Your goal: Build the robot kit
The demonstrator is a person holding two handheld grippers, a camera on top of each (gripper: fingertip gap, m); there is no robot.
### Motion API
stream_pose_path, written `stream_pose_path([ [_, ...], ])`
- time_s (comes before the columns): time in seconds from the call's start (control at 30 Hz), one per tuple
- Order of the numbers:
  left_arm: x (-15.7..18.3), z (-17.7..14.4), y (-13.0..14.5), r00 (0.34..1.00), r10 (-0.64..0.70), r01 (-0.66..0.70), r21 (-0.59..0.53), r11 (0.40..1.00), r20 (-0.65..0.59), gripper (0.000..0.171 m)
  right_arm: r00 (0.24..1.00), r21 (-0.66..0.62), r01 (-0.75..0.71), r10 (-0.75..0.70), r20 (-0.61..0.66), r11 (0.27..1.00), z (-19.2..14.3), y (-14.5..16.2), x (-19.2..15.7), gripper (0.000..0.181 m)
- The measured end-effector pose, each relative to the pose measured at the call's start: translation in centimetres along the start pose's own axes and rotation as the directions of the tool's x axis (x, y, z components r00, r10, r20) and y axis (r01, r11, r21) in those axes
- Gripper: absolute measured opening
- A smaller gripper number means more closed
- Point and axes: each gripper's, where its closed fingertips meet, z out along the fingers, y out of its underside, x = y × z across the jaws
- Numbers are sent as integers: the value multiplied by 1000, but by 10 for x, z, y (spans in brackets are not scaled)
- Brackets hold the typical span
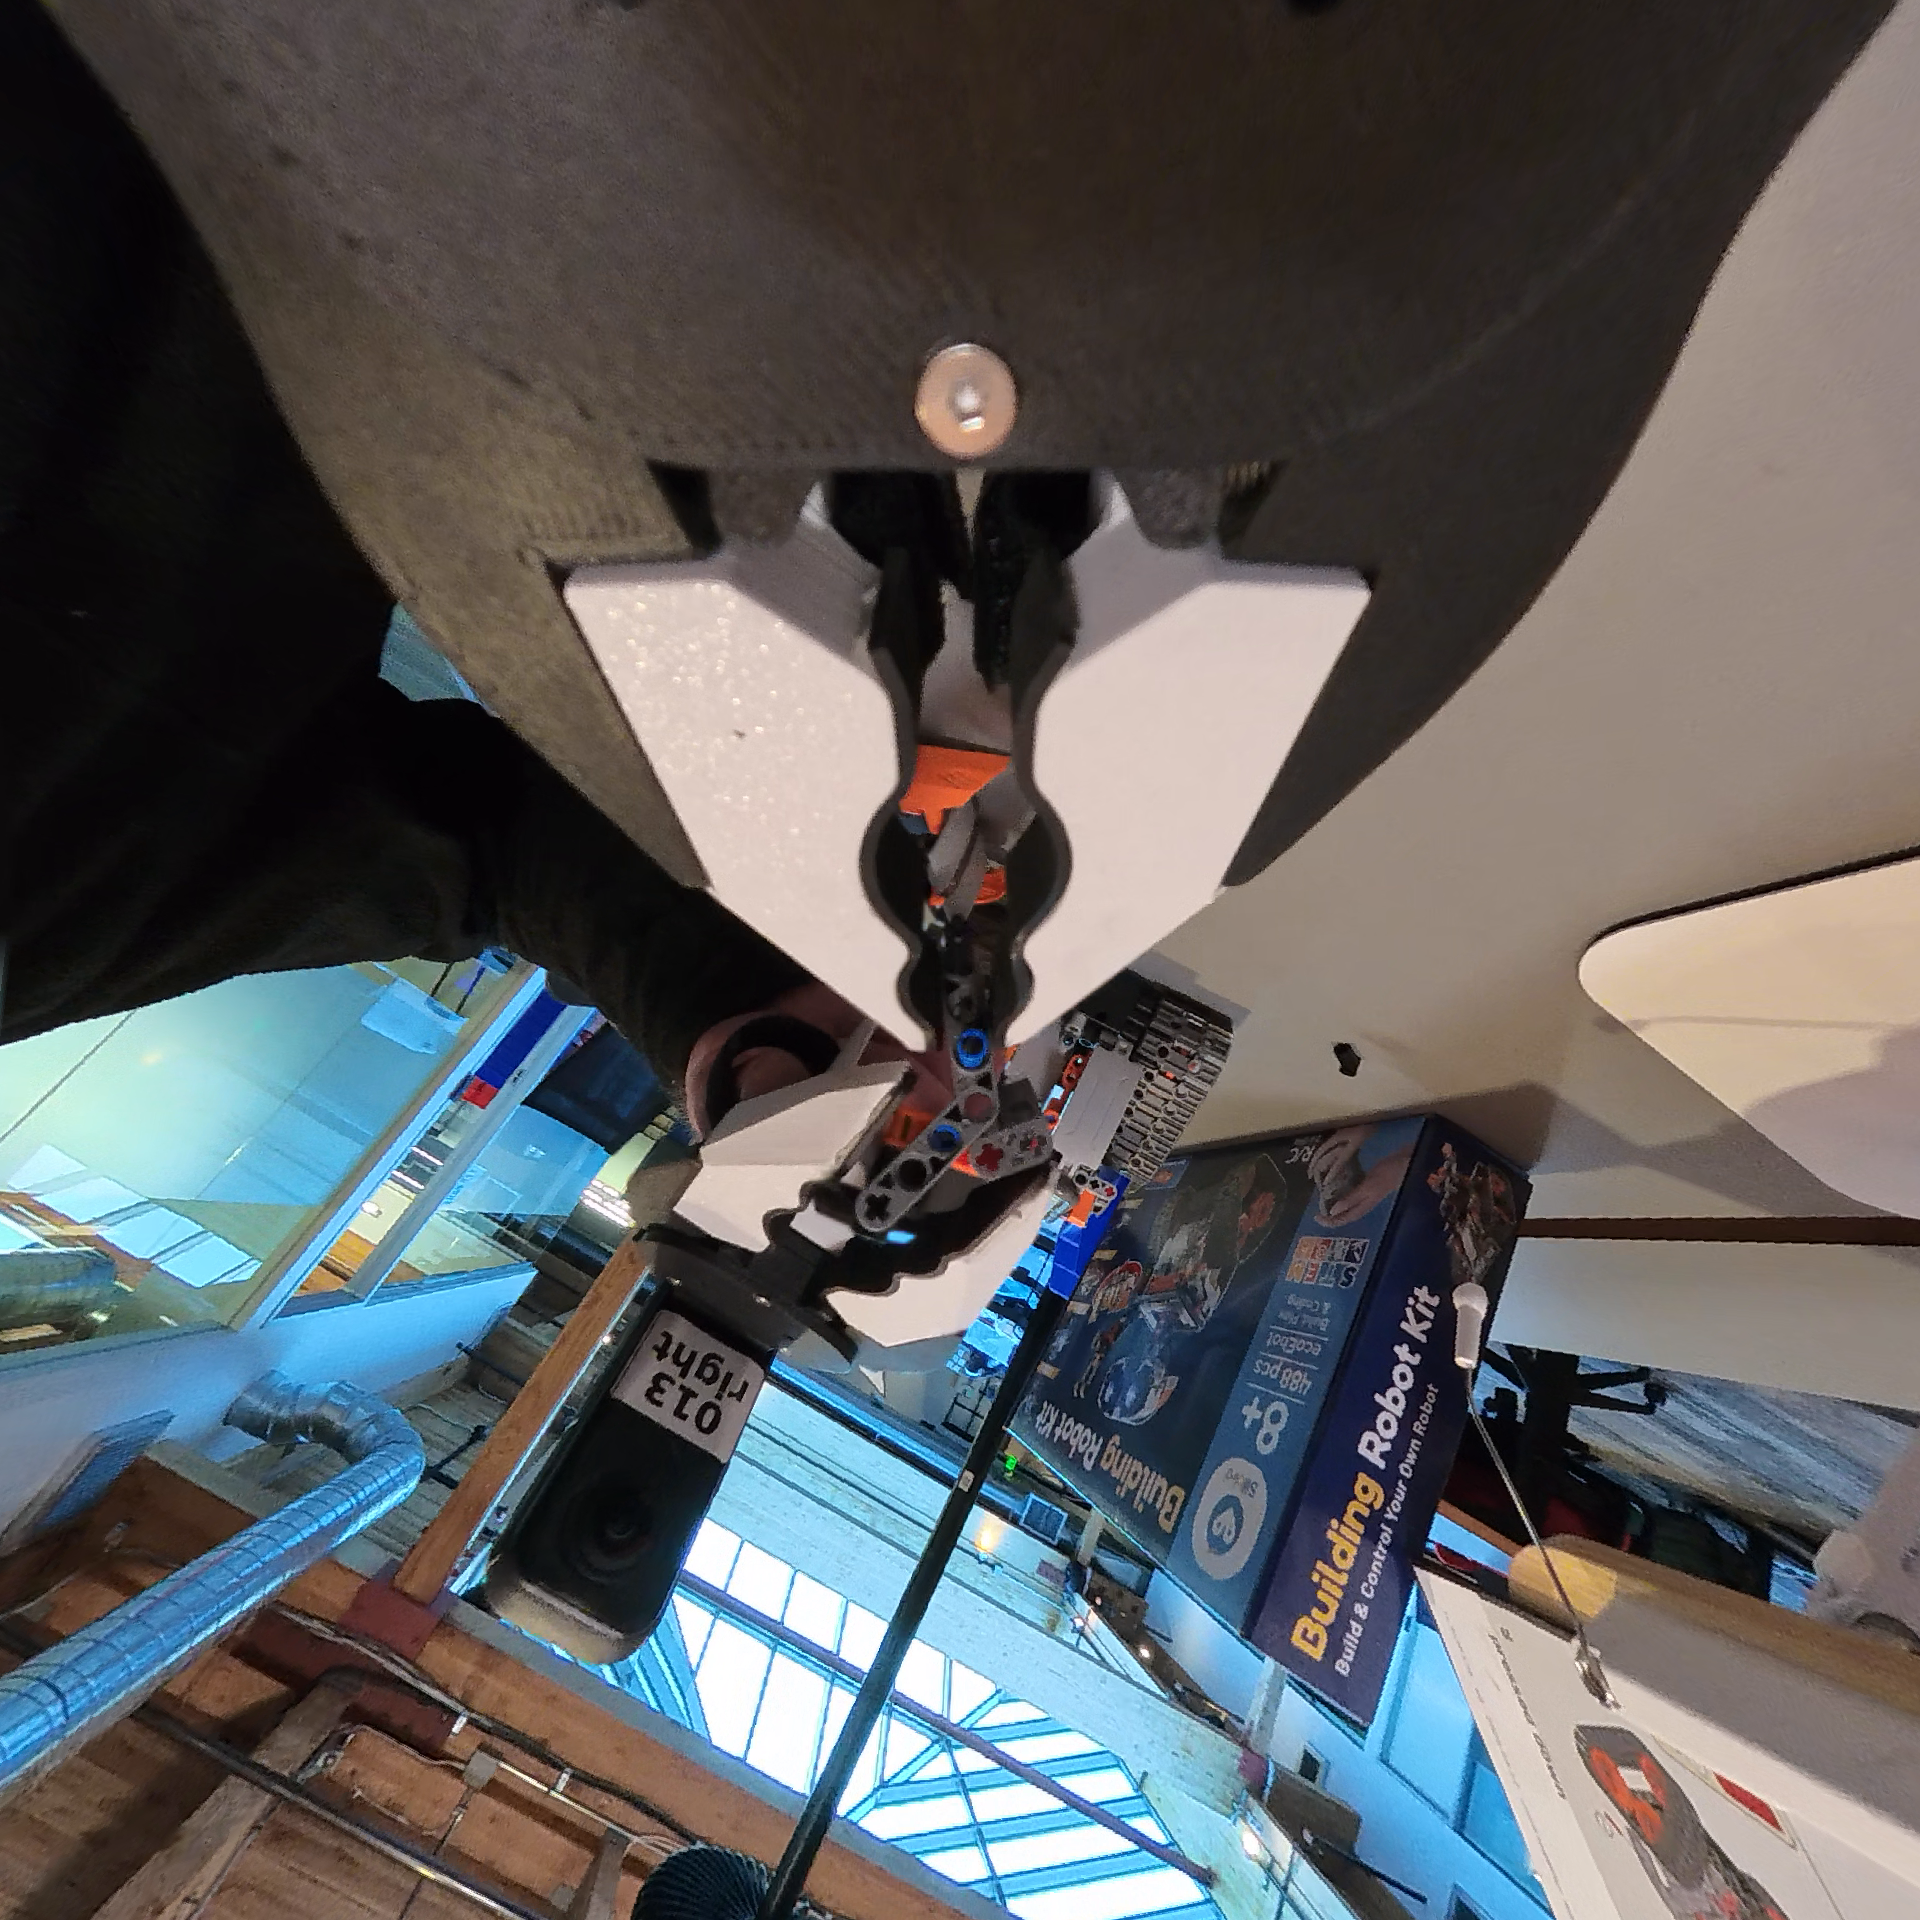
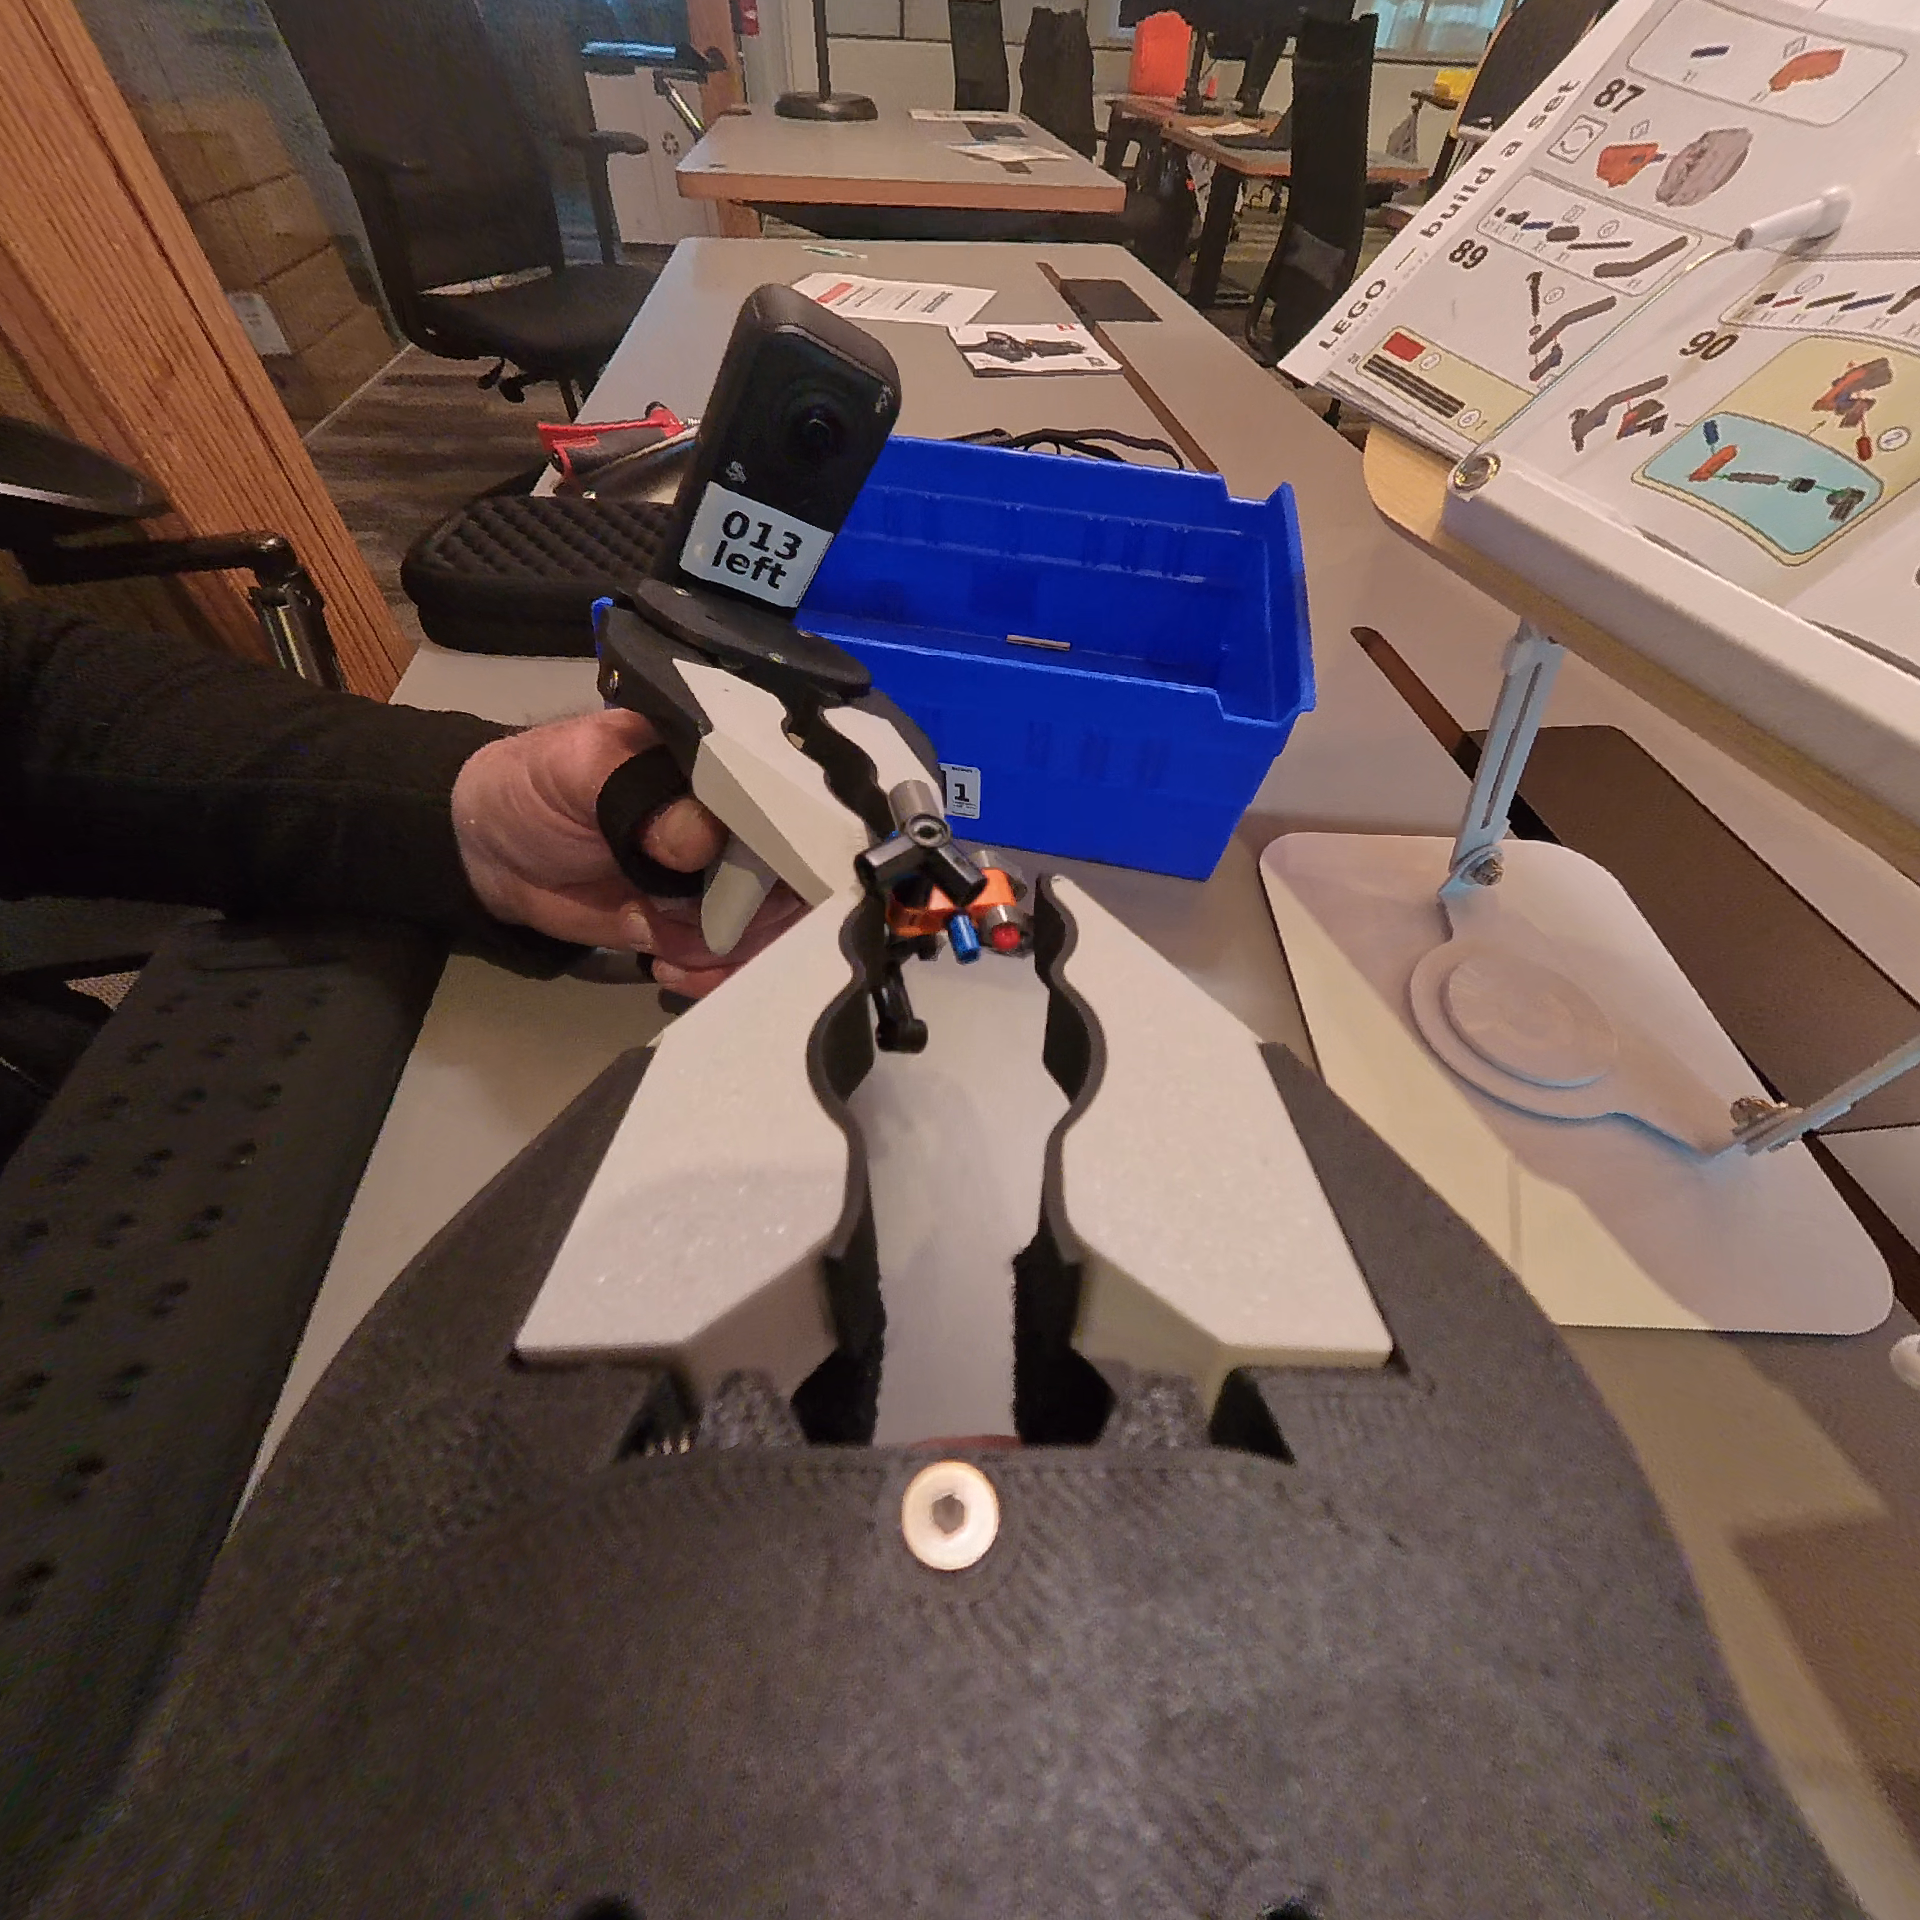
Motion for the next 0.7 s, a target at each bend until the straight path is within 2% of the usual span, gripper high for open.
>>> stream_pose_path([
  [0.33,-9,-11,-17,979,139,-149,62,987,146,6,999,-6,22,-22,-23,1000,-4,-1,4,35],
  [0.43,-12,-14,-21,954,218,-232,45,972,208,6,999,9,23,-22,-23,1000,-5,-4,4,35],
  [0.6,-10,-11,-18,852,426,-427,-66,902,303,6,998,74,61,-60,-22,995,-10,-18,-1,38],
  [0.7,-9,-10,-18,771,536,-526,-129,841,344,6,991,83,128,-125,-39,988,-13,-23,-5,28],
])
